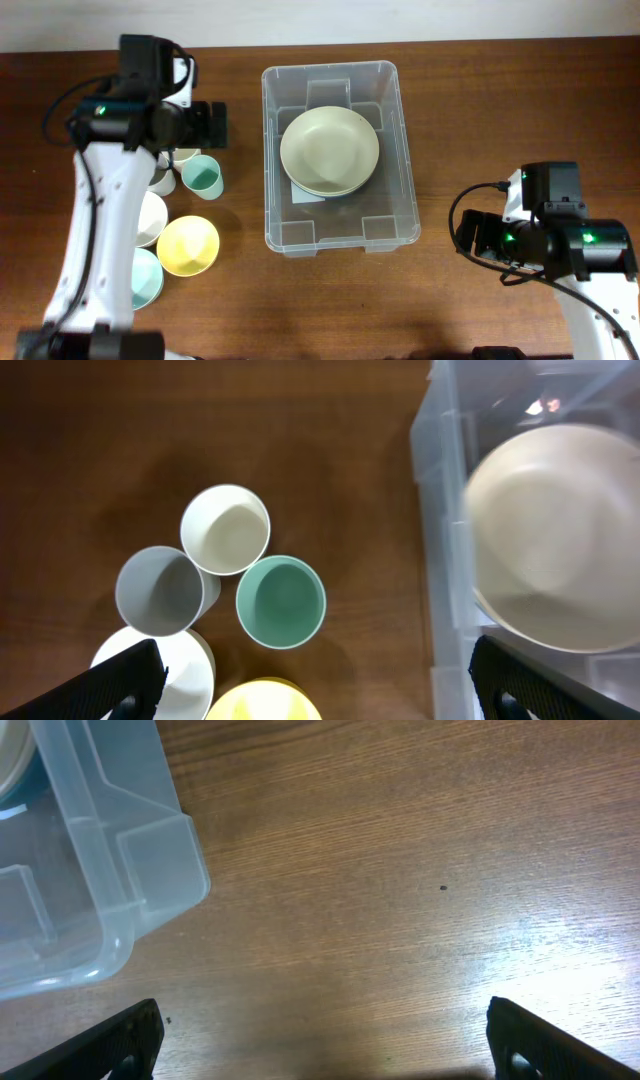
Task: Pack container
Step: 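Withdraw the right gripper to the right side of the bin, then grasp the green cup with the left gripper and carry it into the bin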
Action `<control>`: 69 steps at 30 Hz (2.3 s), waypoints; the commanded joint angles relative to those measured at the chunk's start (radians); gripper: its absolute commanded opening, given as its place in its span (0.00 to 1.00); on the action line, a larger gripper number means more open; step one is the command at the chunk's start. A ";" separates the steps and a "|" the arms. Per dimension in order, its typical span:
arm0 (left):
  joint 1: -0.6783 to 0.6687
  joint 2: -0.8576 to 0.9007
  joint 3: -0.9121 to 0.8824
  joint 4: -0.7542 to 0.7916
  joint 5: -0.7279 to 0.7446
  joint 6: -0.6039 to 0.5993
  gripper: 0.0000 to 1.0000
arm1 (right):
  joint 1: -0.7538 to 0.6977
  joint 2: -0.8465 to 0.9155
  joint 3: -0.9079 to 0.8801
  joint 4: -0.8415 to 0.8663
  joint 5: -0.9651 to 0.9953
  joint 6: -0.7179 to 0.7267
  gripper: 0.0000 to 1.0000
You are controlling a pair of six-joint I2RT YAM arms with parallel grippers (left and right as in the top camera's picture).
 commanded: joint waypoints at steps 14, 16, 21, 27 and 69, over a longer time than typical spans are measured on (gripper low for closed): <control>-0.006 0.296 0.008 -0.019 0.001 -0.016 0.99 | 0.010 0.025 -0.005 0.006 0.003 0.002 0.99; -0.006 0.318 0.008 -0.023 0.001 -0.016 0.95 | 0.010 0.025 -0.005 0.005 0.003 0.002 0.99; -0.006 0.379 0.006 -0.040 0.009 -0.016 0.93 | 0.010 0.025 -0.005 0.004 0.003 0.002 0.99; -0.011 0.433 0.006 -0.065 0.010 -0.016 0.93 | 0.010 0.025 -0.005 0.005 0.006 0.002 0.99; -0.195 0.368 0.642 -0.431 0.010 -0.016 0.00 | 0.009 0.025 -0.005 0.017 0.029 0.002 0.99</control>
